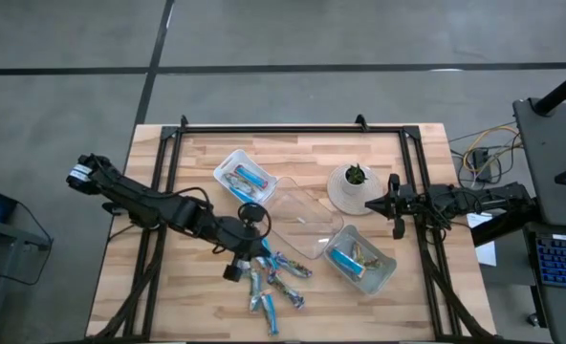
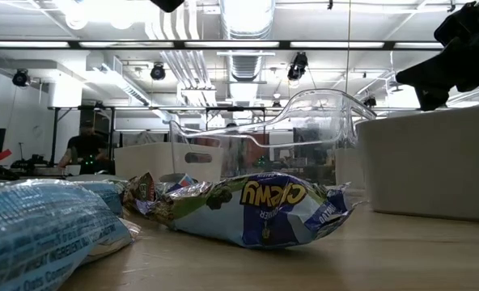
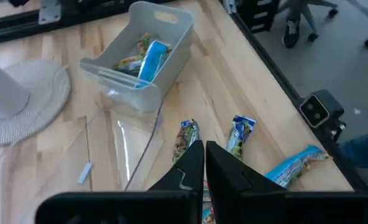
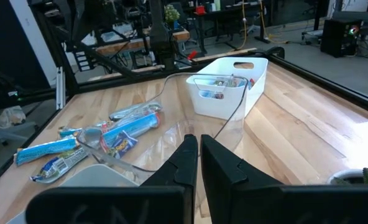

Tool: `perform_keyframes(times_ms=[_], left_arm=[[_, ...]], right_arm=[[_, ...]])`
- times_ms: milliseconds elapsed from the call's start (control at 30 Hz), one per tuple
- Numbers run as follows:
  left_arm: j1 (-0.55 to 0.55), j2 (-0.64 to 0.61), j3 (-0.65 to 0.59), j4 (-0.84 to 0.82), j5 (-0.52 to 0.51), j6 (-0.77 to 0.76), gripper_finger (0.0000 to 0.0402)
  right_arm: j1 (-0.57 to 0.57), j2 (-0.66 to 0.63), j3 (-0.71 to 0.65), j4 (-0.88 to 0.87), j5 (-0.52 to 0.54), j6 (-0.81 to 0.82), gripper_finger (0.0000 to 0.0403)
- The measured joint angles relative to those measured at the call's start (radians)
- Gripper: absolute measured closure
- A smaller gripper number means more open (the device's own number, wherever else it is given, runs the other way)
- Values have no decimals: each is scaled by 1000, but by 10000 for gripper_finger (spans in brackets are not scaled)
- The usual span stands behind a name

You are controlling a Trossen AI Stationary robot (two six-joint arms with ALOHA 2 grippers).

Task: Pick and place Granola Bars by type
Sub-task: Put the blue granola bar into the transparent bin

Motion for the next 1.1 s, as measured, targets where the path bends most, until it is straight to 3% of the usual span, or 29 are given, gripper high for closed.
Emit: perform_keyframes(times_ms=[267, 1100], left_arm=[[-20, -7, 0, -1, 48, 72, 401], [-22, -7, 0, -7, 46, 32, 401]], right_arm=[[0, 0, 0, 0, 0, 0, 390], [0, 0, 0, 0, 0, 0, 390]])
